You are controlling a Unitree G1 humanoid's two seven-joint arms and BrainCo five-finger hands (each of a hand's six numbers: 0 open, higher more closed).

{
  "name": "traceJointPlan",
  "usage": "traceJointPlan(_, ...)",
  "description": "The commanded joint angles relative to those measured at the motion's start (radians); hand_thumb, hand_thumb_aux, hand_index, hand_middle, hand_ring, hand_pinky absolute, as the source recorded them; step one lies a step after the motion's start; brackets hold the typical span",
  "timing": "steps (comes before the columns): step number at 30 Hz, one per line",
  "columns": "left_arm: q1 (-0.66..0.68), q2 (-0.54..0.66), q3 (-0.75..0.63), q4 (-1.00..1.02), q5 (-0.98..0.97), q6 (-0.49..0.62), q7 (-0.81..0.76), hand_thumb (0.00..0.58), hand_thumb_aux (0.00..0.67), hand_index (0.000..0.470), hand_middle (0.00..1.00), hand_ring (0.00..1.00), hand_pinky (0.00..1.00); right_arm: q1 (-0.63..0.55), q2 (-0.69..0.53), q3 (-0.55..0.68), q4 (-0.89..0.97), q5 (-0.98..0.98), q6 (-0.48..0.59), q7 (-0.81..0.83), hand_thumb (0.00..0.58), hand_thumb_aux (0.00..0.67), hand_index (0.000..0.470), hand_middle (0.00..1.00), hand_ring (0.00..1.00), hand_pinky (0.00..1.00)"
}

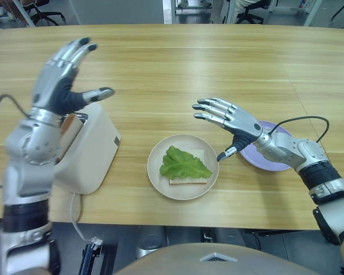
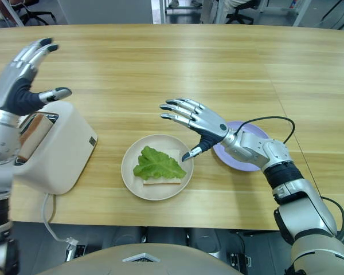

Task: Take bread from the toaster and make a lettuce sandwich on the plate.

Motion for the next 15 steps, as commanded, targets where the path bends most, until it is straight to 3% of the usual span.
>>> traceJointPlan(1, 0.107, 0.068, 0.051, 0.050, 0.112, 0.097, -0.024, 0.000, 0.000, 0.000, 0.00, 0.00, 0.00, 0.023, -0.012, -0.037, -0.020, 0.005, 0.016, 0.013, 0.000, 0.000, 0.000, 0.00, 0.00, 0.00)
traceJointPlan(7, 0.221, 0.091, 0.066, 0.042, 0.124, 0.185, -0.091, 0.000, 0.000, 0.000, 0.00, 0.00, 0.00, 0.040, -0.010, -0.046, -0.023, -0.016, 0.029, 0.013, 0.000, 0.000, 0.000, 0.00, 0.00, 0.00)
traceJointPlan(15, 0.297, 0.108, 0.025, 0.020, 0.103, 0.174, -0.177, 0.000, 0.000, 0.000, 0.00, 0.00, 0.00, 0.039, -0.005, -0.031, -0.009, -0.041, 0.043, 0.017, 0.000, 0.000, 0.000, 0.00, 0.00, 0.00)
